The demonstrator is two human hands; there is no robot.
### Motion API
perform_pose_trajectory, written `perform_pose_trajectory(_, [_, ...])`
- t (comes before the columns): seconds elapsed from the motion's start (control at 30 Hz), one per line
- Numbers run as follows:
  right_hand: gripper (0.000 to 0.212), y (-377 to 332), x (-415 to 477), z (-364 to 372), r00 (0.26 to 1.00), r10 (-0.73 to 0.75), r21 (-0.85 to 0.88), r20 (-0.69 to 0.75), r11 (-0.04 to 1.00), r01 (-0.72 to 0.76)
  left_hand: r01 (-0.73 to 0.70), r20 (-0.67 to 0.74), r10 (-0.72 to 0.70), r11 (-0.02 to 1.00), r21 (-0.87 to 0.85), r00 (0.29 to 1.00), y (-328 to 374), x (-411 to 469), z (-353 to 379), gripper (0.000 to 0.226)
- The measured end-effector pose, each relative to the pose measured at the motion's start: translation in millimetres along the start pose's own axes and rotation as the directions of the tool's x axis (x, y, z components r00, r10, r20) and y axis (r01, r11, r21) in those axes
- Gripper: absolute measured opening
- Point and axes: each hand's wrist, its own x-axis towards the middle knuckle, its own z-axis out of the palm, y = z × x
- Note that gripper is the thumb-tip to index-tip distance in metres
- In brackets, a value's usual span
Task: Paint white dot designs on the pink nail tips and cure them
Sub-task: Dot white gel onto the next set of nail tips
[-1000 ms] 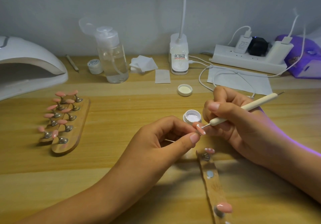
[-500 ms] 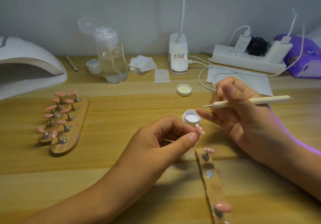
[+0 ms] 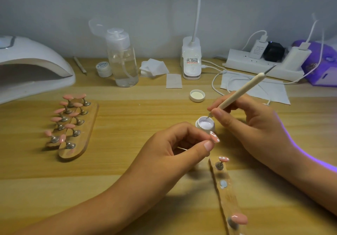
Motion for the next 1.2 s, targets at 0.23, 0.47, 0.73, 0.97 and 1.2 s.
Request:
perform_pose_trajectory(0.23, [0.010, 0.7, 1.9, 1.6, 0.998, -0.025, -0.085, 0.056, 0.996, 0.030, -0.006, 0.005, 0.006, 1.000, 0.014, 1.000, -2.2, 0.3, -0.9, 0.015])
perform_pose_trajectory(0.47, [0.010, -1.2, 1.4, 0.7, 0.999, -0.019, -0.073, 0.045, 0.997, 0.022, -0.014, 0.001, 0.014, 1.000, 0.005, 1.000, -0.8, 0.2, -0.1, 0.007])
perform_pose_trajectory(0.73, [0.010, -5.4, -0.6, -3.1, 0.975, 0.162, 0.382, -0.151, 0.919, -0.093, -0.015, 0.006, 0.015, 1.000, 0.006, 1.000, 0.7, -0.2, 0.5, 0.008])
perform_pose_trajectory(0.97, [0.026, -9.8, -0.5, -3.7, 0.961, 0.270, 0.709, 0.065, 0.665, -0.235, -0.015, 0.005, 0.015, 1.000, 0.018, 1.000, -0.4, 0.9, 0.3, 0.008])
perform_pose_trajectory(1.2, [0.021, -17.3, -1.0, -0.1, 0.957, 0.244, 0.758, 0.159, 0.591, -0.276, -0.018, 0.009, 0.017, 1.000, 0.019, 1.000, -1.0, 0.6, 0.6, 0.009])
